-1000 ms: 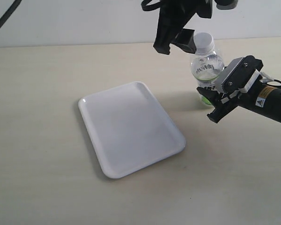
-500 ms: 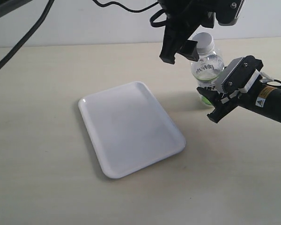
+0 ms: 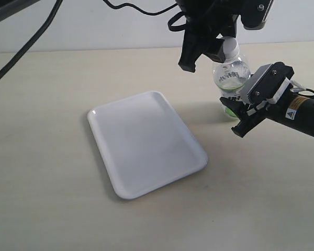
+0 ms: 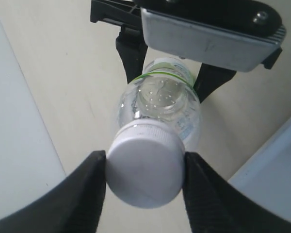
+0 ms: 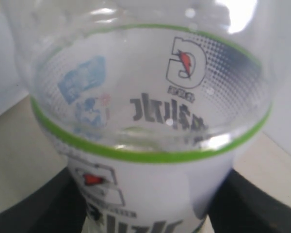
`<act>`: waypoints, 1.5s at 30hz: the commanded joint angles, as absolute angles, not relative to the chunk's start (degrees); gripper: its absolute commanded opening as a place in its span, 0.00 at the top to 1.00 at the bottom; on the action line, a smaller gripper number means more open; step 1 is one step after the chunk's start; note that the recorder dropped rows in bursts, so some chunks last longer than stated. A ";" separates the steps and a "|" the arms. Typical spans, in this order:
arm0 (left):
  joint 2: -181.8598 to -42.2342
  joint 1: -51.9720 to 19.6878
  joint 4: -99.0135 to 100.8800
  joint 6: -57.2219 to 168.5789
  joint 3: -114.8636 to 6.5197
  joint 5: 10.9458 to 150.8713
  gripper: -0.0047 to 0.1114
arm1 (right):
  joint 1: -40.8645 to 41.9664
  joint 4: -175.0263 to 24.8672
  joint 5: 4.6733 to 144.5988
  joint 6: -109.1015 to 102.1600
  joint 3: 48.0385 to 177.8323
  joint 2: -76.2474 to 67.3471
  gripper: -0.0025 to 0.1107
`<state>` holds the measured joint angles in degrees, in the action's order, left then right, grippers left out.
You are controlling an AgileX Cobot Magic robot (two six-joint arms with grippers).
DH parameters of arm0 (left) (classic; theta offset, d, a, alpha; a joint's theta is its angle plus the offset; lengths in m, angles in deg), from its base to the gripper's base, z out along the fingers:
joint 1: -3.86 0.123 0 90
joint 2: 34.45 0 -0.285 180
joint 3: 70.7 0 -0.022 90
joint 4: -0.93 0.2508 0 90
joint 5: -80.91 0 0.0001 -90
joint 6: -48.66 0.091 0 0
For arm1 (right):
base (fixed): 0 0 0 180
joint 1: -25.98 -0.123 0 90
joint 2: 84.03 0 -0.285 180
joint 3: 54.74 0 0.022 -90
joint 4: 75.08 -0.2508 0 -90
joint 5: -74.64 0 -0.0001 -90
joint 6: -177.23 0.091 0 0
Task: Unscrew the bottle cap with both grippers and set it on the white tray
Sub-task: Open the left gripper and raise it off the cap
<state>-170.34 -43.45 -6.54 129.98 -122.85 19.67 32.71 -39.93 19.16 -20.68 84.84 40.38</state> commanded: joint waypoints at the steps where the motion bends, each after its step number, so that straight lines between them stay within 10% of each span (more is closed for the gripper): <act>1: -170.10 -43.73 -7.65 129.44 -122.97 18.23 0.69 | 32.94 -39.34 25.22 -20.64 84.44 41.13 0.98; 6: -170.10 -43.86 -8.86 122.79 -122.97 17.51 0.96 | 32.94 -39.34 25.22 -20.64 84.44 41.13 0.98; 45: -167.93 -44.38 -8.86 60.05 -122.97 25.29 0.96 | 32.94 -39.51 24.99 -20.15 84.44 41.13 0.98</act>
